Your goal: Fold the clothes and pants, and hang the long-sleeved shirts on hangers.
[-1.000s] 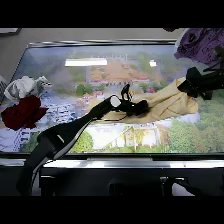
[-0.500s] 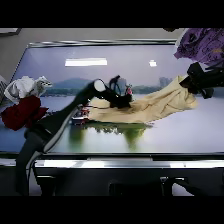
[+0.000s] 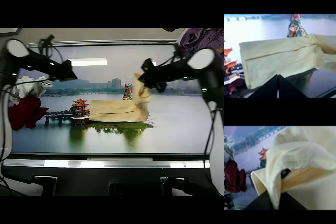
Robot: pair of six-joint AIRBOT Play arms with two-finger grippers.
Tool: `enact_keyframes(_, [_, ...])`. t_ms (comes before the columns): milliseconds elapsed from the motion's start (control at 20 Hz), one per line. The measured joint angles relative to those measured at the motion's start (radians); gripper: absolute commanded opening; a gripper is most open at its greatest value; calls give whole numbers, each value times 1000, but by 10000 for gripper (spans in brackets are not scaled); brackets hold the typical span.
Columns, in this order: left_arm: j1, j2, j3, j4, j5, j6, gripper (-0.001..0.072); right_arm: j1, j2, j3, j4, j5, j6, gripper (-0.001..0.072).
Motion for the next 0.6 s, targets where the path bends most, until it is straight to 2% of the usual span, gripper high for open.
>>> enact_keyframes(300, [146,95,0,10,-51,6,18,178,-134,0,0,-149,70,27])
enact_keyframes(600, [179,111,-3,11,-60,8,18,240,-220,0,19,-233,97,27])
